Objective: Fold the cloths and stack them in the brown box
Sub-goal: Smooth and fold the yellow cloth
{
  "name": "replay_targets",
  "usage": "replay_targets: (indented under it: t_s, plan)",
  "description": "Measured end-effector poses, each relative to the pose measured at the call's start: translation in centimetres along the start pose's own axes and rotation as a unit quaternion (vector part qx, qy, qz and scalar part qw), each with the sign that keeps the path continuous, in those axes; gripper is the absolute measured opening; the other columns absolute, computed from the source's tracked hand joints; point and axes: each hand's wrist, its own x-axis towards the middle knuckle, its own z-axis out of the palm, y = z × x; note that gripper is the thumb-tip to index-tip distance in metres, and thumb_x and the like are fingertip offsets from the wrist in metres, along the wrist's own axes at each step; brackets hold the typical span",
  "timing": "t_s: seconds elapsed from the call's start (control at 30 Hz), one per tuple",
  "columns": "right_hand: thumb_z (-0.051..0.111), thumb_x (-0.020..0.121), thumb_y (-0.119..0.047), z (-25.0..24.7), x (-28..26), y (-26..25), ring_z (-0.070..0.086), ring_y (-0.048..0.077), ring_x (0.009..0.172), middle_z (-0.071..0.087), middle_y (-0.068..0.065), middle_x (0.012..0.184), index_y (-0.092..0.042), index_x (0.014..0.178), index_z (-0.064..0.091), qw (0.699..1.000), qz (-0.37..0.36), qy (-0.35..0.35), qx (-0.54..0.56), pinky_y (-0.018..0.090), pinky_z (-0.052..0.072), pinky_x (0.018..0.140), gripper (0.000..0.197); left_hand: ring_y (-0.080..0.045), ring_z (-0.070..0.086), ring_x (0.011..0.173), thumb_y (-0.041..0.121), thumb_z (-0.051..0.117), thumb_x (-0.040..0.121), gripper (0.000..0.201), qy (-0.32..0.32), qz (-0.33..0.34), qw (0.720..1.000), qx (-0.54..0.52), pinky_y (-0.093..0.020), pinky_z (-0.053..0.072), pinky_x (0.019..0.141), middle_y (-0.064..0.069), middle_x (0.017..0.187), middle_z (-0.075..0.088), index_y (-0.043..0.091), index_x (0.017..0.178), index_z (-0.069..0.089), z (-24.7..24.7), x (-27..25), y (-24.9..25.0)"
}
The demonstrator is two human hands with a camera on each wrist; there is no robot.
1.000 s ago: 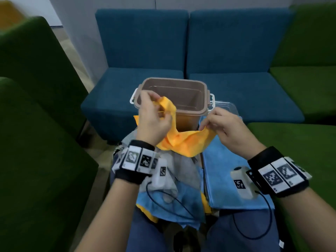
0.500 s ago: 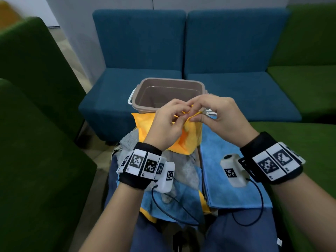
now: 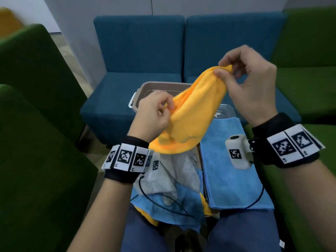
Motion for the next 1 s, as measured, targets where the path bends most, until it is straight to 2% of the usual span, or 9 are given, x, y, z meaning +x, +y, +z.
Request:
replay_targets:
  t_s: [0.13,0.23,0.3,0.4,0.47,0.6,0.67,0.83,1.0]
  plan:
    - [0.068,0.089,-0.029,-1.4,2.1,0.1,0.041,-0.002,0.069,0.062,0.011,0.085,-0.006,0.093,0.068,0.998,-0.024,0.049,-0.022,0.015,0.035,0.066,0.024,-0.004,0.056,0.075,0.006,0.045,0.075,0.025,0.015,0.026,0.999,0.031,-0.011,0.041,0.069,0.005,0.097,0.066,0.007,0.073,0.07,-3.2,2.0,1.6]
    - [0.065,0.092,-0.034,-1.9,3.2,-0.1,0.039,-0.005,0.068,0.058,0.007,0.084,-0.003,0.09,0.066,0.995,-0.045,0.087,-0.029,0.012,0.032,0.064,0.031,-0.025,0.062,0.073,0.022,0.049,0.074,0.024,0.024,0.021,0.999,0.0,-0.035,0.05,0.068,-0.01,0.076,0.068,0.004,0.068,0.064,-5.3,3.3,3.0]
    - [0.063,0.094,-0.036,-2.1,3.5,-0.1,0.039,-0.007,0.069,0.058,0.008,0.082,-0.002,0.091,0.064,0.995,-0.053,0.086,-0.026,0.012,0.032,0.062,0.035,-0.026,0.06,0.069,0.023,0.058,0.08,0.025,0.073,0.055,0.996,0.01,-0.04,0.05,0.065,-0.014,0.07,0.065,0.002,0.069,0.063,-6.4,4.4,3.7]
    - [0.06,0.097,-0.037,-2.5,3.8,-0.4,0.046,0.001,0.066,0.055,0.0,0.079,-0.015,0.094,0.058,0.992,-0.061,0.114,-0.008,0.014,0.034,0.062,0.023,-0.007,0.058,0.071,0.026,0.065,0.089,0.016,0.164,0.119,0.979,0.032,-0.025,0.051,0.067,-0.002,0.079,0.064,0.012,0.083,0.063,-7.3,5.9,5.0]
    - [0.057,0.099,-0.036,-2.5,3.9,-0.9,0.049,0.012,0.068,0.048,-0.01,0.078,-0.019,0.094,0.051,0.987,-0.064,0.144,-0.017,0.017,0.034,0.063,0.019,0.0,0.056,0.078,0.023,0.065,0.089,0.013,0.219,0.143,0.965,0.032,-0.02,0.05,0.071,0.004,0.085,0.061,0.01,0.092,0.064,-7.2,6.6,5.4]
    - [0.053,0.101,-0.032,-2.7,3.1,-0.6,0.048,0.007,0.071,0.05,-0.004,0.079,-0.004,0.093,0.059,0.991,-0.043,0.125,-0.029,0.012,0.031,0.063,0.029,-0.007,0.061,0.081,0.018,0.065,0.088,0.01,0.231,0.147,0.961,0.027,-0.029,0.055,0.074,0.003,0.089,0.064,0.01,0.094,0.066,-7.0,7.1,5.2]
    - [0.05,0.101,-0.034,-3.2,3.3,-0.4,0.048,0.006,0.071,0.05,-0.007,0.078,-0.004,0.092,0.059,0.989,-0.038,0.141,-0.028,0.013,0.032,0.063,0.032,-0.01,0.064,0.083,0.019,0.065,0.089,0.009,0.215,0.162,0.962,0.041,-0.028,0.055,0.075,0.002,0.092,0.066,0.015,0.096,0.066,-7.2,7.4,5.5]
    - [0.052,0.1,-0.027,-3.1,3.3,0.4,0.044,-0.009,0.069,0.057,-0.001,0.082,0.0,0.094,0.064,0.995,-0.024,0.096,-0.024,0.016,0.035,0.062,0.03,-0.009,0.064,0.082,0.026,0.068,0.087,0.011,0.234,0.137,0.962,0.04,-0.025,0.055,0.075,0.004,0.09,0.066,0.021,0.096,0.064,-6.5,7.0,5.6]
    - [0.051,0.097,-0.014,-2.7,2.6,0.4,0.049,0.003,0.069,0.056,0.002,0.08,-0.004,0.099,0.059,0.998,-0.013,0.057,-0.011,0.019,0.038,0.064,0.014,-0.009,0.062,0.079,0.031,0.071,0.085,0.02,0.252,0.101,0.96,0.06,-0.02,0.053,0.074,0.006,0.086,0.063,0.012,0.09,0.071,-5.5,6.1,4.7]
